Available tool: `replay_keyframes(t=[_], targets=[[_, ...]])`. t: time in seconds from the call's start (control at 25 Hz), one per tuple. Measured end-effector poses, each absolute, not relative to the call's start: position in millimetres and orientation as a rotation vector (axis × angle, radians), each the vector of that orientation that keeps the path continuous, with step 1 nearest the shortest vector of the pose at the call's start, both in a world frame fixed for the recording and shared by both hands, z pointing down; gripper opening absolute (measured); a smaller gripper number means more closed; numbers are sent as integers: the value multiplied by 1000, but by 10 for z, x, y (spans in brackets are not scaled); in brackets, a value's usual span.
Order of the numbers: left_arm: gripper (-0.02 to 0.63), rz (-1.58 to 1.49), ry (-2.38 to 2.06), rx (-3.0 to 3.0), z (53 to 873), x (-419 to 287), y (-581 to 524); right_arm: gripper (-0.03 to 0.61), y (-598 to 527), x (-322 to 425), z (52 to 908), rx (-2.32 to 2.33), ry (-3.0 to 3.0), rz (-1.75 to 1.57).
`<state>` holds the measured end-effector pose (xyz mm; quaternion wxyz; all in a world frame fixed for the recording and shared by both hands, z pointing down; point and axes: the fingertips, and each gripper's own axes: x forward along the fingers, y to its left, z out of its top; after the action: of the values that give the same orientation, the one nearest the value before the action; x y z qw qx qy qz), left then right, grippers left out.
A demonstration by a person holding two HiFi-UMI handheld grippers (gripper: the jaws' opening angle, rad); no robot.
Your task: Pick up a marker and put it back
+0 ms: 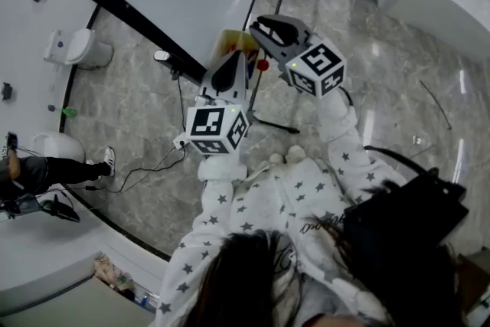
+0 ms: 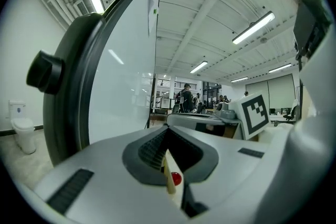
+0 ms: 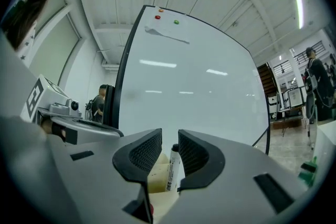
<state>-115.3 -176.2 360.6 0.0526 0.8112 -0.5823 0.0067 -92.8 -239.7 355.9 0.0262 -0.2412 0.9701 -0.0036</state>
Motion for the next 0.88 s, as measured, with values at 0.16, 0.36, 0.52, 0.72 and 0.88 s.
replay_keyframes(t=[0.16,0.36,0.52,0.72,0.88], targets=[[1,-8,-1775,2477,3473,-1186,-1782,84,-2336,-880,3283,-744,2967,36],[0,-31,-1760,2525,3415,-1128,-1680,83,-2010,-803,3154,-654,2958,62],[0,-57,-1728,2571,3241,-1019,-1577,83,-1800,-737,3045,-641,2961,74],[0,-74,-1689,2626,3089,-872,-1463,6,-1642,-624,2995,-693,2953,82],[0,-89,-1663,2650,3016,-796,-1427,6,-1577,-534,2976,-715,2942,58]])
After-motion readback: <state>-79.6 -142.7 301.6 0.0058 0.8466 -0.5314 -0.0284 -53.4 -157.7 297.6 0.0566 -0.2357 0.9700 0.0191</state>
